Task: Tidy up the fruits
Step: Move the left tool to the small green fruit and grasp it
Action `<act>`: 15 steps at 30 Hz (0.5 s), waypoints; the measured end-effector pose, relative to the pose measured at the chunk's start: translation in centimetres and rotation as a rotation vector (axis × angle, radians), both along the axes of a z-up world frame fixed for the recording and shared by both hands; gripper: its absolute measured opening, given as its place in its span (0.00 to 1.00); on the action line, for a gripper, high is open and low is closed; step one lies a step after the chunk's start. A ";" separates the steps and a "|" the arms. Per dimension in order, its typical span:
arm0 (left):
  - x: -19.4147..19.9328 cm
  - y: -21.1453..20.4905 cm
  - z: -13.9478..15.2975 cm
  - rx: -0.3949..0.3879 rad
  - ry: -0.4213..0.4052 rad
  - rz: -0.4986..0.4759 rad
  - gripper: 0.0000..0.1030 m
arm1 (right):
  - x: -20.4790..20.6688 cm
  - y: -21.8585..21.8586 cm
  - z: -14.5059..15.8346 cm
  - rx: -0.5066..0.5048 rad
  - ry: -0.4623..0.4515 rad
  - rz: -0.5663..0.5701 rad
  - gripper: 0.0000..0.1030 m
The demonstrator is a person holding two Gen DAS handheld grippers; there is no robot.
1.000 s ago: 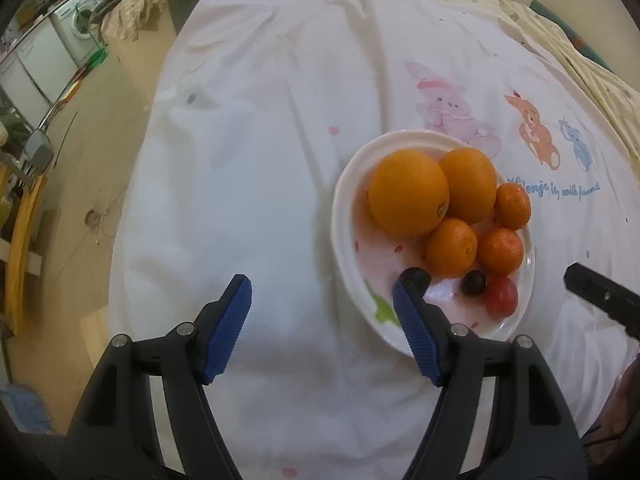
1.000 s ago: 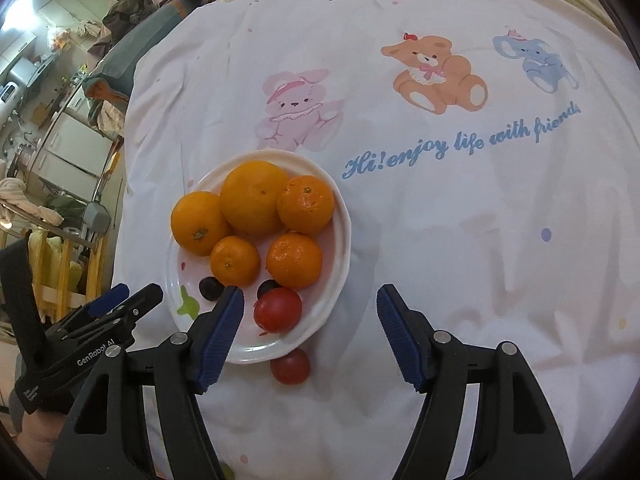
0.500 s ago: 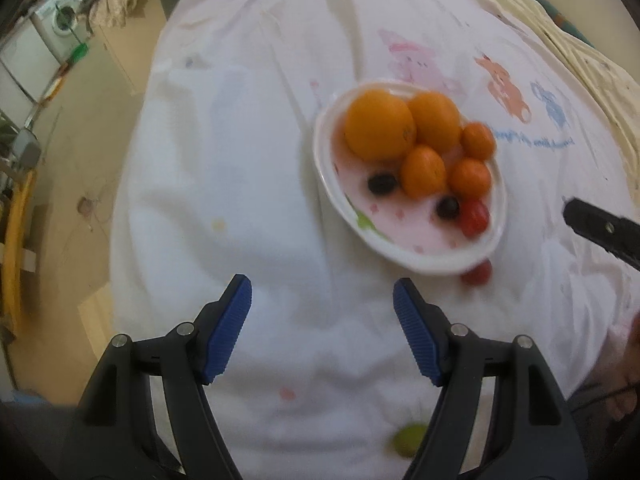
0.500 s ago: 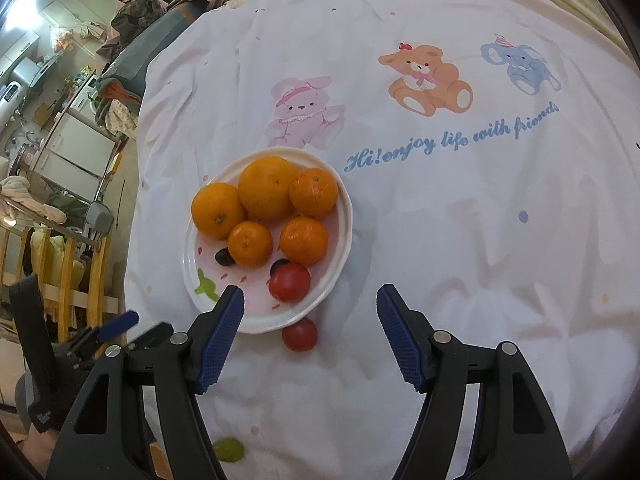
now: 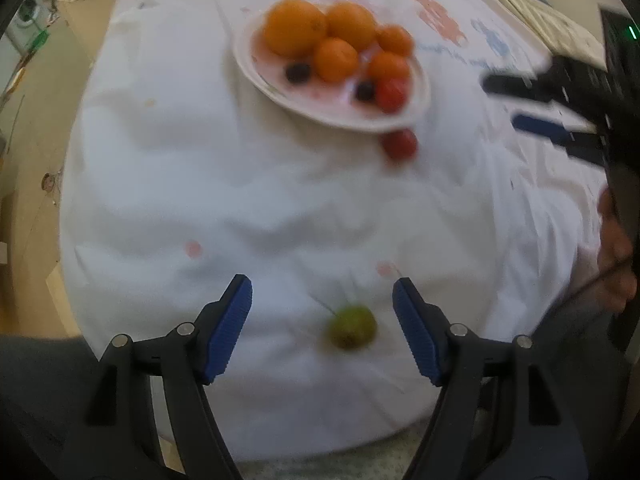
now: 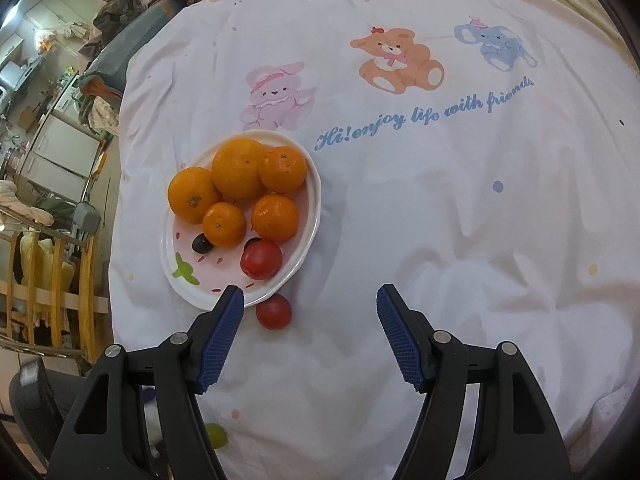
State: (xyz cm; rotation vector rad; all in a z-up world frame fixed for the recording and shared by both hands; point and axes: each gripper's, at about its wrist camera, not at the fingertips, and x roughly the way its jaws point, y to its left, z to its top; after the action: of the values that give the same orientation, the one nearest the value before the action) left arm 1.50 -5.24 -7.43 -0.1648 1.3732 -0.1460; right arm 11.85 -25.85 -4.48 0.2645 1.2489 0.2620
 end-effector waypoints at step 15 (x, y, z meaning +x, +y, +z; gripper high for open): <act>-1.6 -2.6 -2.5 0.043 0.053 -0.073 0.24 | 0.0 0.1 0.5 0.034 -0.014 0.019 0.70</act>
State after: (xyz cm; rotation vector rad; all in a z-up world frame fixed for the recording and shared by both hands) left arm -0.13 -7.83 -9.91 -0.0836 1.4350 -0.1741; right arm 11.89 -25.71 -3.97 0.2801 1.2340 0.3013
